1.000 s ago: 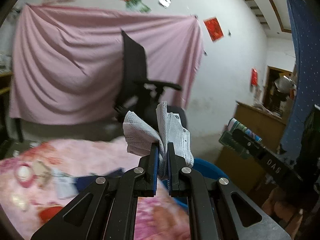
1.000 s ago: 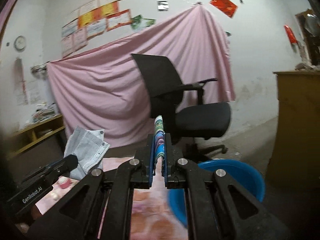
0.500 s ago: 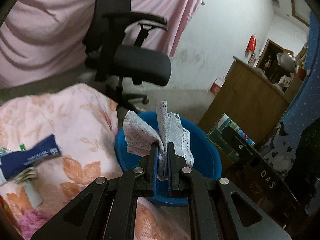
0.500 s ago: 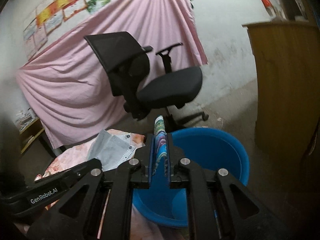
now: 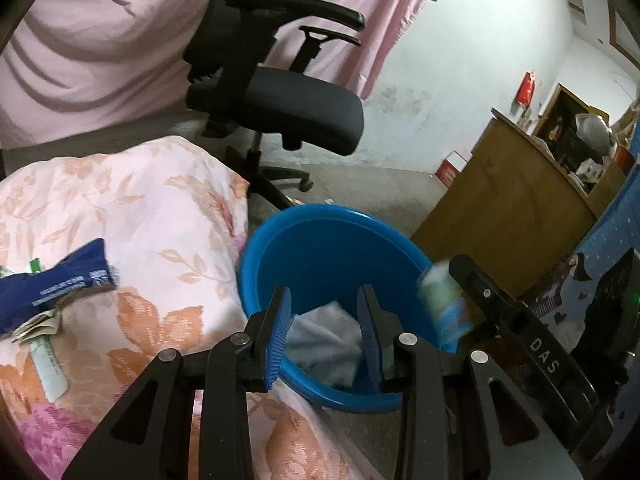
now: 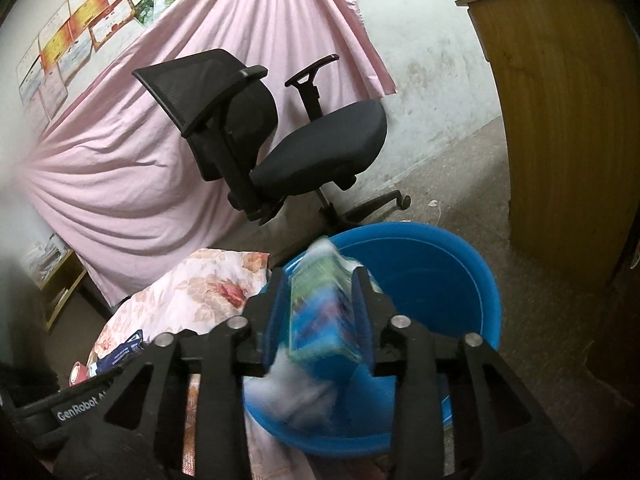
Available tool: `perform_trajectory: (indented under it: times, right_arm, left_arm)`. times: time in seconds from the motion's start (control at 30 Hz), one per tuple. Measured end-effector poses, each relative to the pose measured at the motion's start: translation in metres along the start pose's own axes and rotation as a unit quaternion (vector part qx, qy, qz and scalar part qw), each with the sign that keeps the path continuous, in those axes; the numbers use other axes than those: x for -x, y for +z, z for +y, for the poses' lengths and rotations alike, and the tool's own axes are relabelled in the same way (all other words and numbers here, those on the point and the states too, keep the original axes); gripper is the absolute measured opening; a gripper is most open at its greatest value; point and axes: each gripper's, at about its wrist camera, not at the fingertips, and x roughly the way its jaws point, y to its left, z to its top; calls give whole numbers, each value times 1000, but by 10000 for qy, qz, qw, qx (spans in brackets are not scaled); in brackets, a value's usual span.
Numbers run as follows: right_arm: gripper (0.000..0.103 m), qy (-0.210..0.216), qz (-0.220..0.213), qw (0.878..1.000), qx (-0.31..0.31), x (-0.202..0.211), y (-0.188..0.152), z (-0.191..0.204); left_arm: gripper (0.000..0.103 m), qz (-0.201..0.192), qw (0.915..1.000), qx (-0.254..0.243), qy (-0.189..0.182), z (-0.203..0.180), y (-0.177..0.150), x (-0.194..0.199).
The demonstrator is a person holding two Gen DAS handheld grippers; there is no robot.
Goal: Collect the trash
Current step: 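Carry mask and wrapper to the blue basin and open both tools, then move both tools back over the bed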
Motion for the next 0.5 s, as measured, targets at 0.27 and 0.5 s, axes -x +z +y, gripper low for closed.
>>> perform_trajectory:
  times: [0.27,0.5]
  right_arm:
    - [79,120,-206,9997,80,9,3,9]
    - [101,354,-802,9954,378,35,9,33]
  left_arm:
    - [45,-756,9968,12,254,3,0,38]
    - [68,-1597,9851,-50,641,12,-2,89]
